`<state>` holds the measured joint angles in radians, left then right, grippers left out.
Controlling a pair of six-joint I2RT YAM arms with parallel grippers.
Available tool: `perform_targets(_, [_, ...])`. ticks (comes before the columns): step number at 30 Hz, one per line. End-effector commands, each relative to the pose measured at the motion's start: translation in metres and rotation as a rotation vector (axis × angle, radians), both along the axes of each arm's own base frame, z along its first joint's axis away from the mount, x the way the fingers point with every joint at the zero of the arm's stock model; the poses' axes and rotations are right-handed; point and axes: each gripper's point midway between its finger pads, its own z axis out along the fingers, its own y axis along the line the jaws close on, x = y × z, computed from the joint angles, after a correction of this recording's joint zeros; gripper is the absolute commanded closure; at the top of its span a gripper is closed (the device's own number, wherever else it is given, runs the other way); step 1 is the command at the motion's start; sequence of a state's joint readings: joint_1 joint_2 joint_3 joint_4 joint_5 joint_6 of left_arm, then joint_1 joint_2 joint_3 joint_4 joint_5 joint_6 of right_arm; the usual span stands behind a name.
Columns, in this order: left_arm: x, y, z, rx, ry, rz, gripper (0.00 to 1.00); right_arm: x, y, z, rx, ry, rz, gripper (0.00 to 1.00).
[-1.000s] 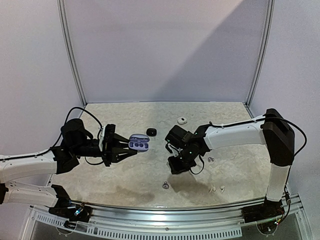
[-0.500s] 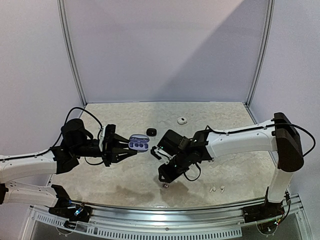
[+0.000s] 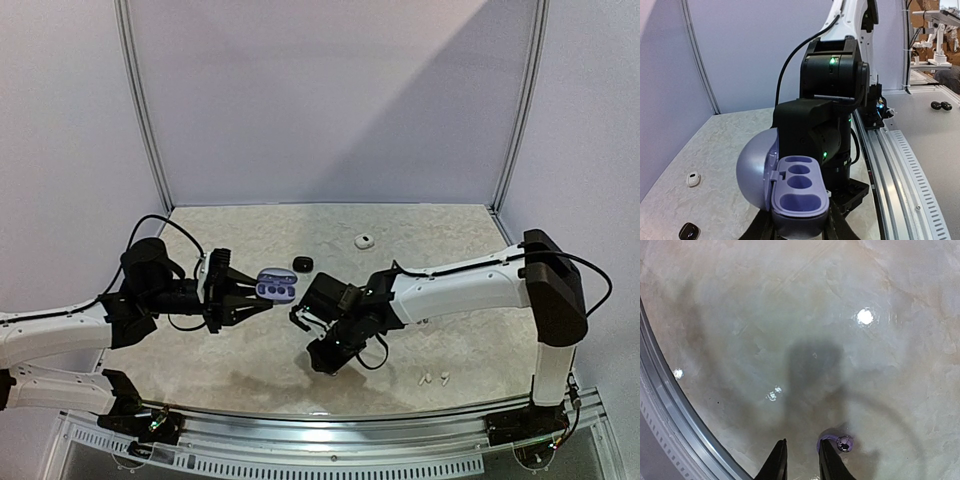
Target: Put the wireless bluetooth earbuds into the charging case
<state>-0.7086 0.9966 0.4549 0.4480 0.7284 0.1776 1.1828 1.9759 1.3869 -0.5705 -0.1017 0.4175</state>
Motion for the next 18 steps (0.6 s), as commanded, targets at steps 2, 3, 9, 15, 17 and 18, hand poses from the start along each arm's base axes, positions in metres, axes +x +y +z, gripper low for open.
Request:
perform_targets(2, [0.001, 0.004, -0.006, 0.012, -0.001, 0.013, 1.0, 0.002, -0.005, -0.014, -0.055, 0.007, -0.023, 0.78])
perform_targets(3, [0.001, 0.004, -0.005, 0.012, -0.001, 0.013, 1.0, 0.002, -0.006, -0.015, -0.057, 0.009, -0.026, 0.78])
perform_targets(9, [0.0, 0.003, -0.006, 0.013, -0.001, 0.01, 1.0, 0.003, -0.016, -0.021, -0.104, 0.007, -0.046, 0.78])
perform_targets(15, [0.0, 0.004, -0.006, 0.013, -0.003, 0.009, 1.0, 0.005, -0.025, -0.024, -0.14, 0.005, -0.058, 0.78])
perform_targets(17, [0.0, 0.004, -0.006, 0.013, -0.003, 0.009, 1.0, 0.006, -0.028, -0.025, -0.147, 0.003, -0.06, 0.78])
perform_targets(18, [0.0, 0.004, -0.006, 0.013, -0.003, 0.009, 1.0, 0.007, -0.029, -0.025, -0.15, 0.002, -0.062, 0.78])
